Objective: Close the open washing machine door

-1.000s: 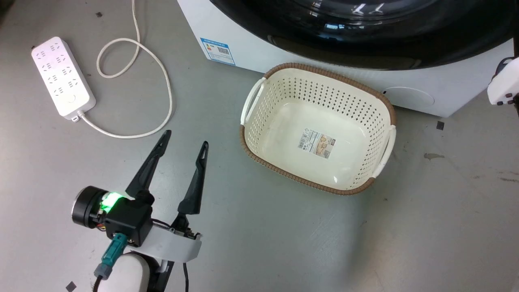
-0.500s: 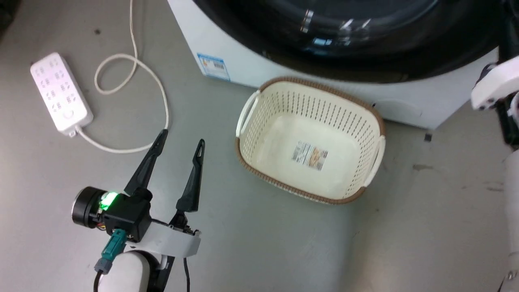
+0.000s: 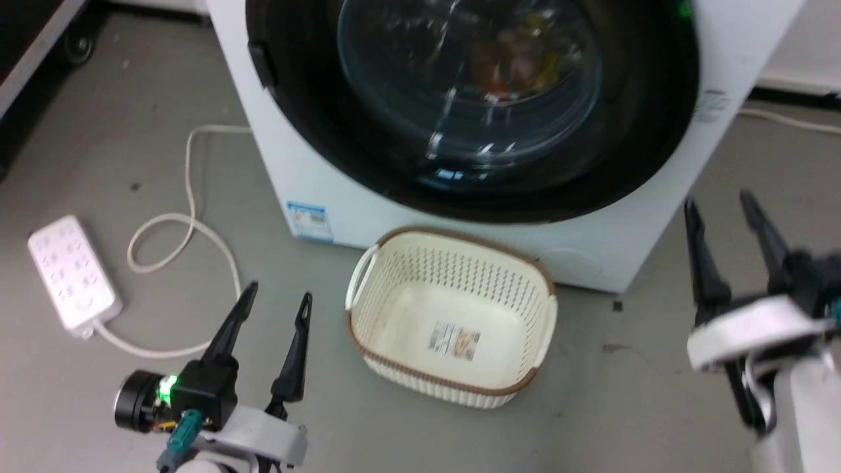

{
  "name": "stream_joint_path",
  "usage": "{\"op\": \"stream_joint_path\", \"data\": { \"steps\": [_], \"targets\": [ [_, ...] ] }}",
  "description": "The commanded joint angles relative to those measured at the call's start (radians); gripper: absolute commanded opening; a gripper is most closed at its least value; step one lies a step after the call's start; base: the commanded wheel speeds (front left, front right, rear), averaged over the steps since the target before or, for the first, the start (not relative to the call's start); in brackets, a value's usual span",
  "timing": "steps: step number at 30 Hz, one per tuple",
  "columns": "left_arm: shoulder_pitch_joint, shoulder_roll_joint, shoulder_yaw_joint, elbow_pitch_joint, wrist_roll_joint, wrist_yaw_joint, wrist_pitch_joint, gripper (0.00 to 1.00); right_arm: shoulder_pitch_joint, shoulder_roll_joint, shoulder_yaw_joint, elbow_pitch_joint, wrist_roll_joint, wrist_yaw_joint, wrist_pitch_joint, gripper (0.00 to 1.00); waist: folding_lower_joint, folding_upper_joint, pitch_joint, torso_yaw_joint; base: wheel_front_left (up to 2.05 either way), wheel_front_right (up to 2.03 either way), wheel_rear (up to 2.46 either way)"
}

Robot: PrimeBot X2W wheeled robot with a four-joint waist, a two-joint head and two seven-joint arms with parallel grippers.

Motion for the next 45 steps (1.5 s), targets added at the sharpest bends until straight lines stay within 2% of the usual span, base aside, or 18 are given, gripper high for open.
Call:
{"op": "stream_joint_path", "data": {
  "steps": [1, 7, 15, 30, 31, 45],
  "targets": [
    [0.025, 0.007, 0.003, 0.018, -0.002, 0.001, -0.005, 1.00, 0.083, 0.020, -0.010, -0.059, -0.004, -0.001, -0.009, 1.00, 0.0002, -0.0001, -0.067, -0.051, 0.00, 0.00, 0.00],
    [0.070, -0.004, 0.005, 0.070, -0.020, 0.011, -0.005, 1.00, 0.270, 0.064, -0.034, -0.189, 0.000, -0.001, -0.013, 1.00, 0.0002, -0.0001, -0.118, -0.077, 0.00, 0.00, 0.00],
    [0.089, -0.012, -0.010, 0.095, -0.027, 0.016, -0.005, 1.00, 0.451, 0.074, -0.029, -0.254, -0.010, -0.001, -0.019, 1.00, 0.0002, -0.0001, -0.140, -0.074, 0.00, 0.00, 0.00],
    [0.079, -0.006, -0.024, 0.109, -0.042, 0.011, -0.005, 1.00, 0.508, 0.074, -0.021, -0.281, -0.037, -0.001, -0.026, 1.00, 0.0002, -0.0001, -0.147, -0.073, 0.00, 0.00, 0.00],
    [0.077, -0.007, -0.022, 0.109, -0.041, 0.012, 0.000, 0.00, 0.494, 0.071, -0.020, -0.274, -0.040, 0.000, -0.019, 0.00, 0.0003, -0.0001, -0.147, -0.072, 0.00, 0.00, 0.00],
    [0.079, -0.015, -0.009, 0.094, -0.031, 0.020, 0.024, 0.00, 0.485, 0.071, -0.009, -0.277, -0.041, 0.000, 0.005, 0.00, 0.0003, -0.0001, -0.145, -0.076, 0.00, 0.00, 0.00]
  ]
}}
